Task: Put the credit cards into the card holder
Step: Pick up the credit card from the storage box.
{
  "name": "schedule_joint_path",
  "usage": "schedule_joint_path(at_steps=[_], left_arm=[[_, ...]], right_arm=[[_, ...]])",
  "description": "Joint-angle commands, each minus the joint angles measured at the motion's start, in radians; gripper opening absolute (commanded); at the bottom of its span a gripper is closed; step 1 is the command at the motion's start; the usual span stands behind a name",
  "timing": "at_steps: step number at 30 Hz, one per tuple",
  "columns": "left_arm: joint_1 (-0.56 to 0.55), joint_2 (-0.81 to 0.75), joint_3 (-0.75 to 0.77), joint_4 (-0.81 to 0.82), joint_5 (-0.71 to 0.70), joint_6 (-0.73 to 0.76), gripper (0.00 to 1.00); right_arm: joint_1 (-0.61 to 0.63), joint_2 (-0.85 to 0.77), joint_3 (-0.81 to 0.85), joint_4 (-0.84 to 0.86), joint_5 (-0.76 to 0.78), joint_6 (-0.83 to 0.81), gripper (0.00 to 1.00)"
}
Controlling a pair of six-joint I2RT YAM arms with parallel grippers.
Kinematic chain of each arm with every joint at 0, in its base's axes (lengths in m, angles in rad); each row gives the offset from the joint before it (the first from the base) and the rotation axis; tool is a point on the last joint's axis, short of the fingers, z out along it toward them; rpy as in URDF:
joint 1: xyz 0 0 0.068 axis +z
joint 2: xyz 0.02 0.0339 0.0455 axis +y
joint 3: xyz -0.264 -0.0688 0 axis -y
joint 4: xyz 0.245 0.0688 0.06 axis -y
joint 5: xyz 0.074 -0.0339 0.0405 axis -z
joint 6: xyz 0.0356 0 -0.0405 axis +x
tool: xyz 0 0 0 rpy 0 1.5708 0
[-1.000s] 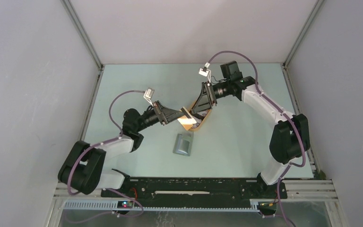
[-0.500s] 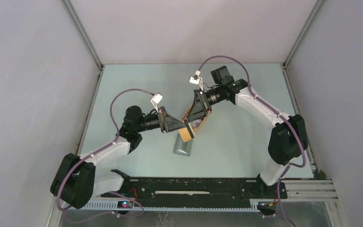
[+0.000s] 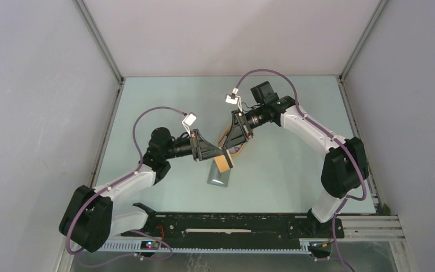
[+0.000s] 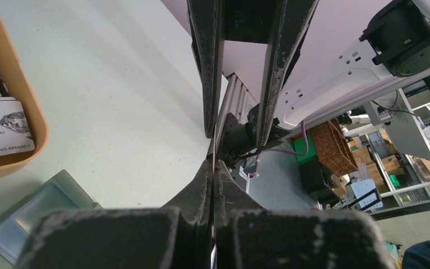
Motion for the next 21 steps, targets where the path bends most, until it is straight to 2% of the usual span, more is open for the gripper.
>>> schedule_joint_path(at_steps=[1,5,11,13,14,15,17,21], left_arm=[[-0.005,-0.006,0.075,0.012,0.014,0.03,0.0],[-0.006,-0.001,0.08,0.012,0.016,0.029,0.0],[-0.006,-0.007,0.073,0.012,0.012,0.028,0.0],[-0.006,-0.011,0.069,0.012,0.008,0.028,0.03],[-0.006,-0.014,0.065,0.012,0.006,0.027,0.08],[-0.006,-0.02,0.058,0.012,-0.004,0.025,0.14],[-0.006,-0.041,0.041,-0.006,-0.033,0.024,0.28],[-0.005,-0.124,-0.002,-0.132,-0.102,0.071,0.43]], right_arm=[[0.013,-0.017,-0.006,-0.04,-0.013,-0.055,0.4],[0.014,-0.013,-0.002,-0.043,-0.025,-0.058,0.29],[0.025,-0.005,0.001,-0.049,-0.022,-0.066,0.25],[0.03,-0.002,0.005,-0.054,-0.026,-0.073,0.11],[0.031,0.0,0.008,-0.057,-0.032,-0.076,0.03],[0.031,0.0,0.011,-0.058,-0.04,-0.078,0.0],[0.029,-0.006,0.015,-0.071,-0.038,-0.093,0.0],[0.021,-0.044,-0.007,-0.097,0.006,-0.145,0.0]])
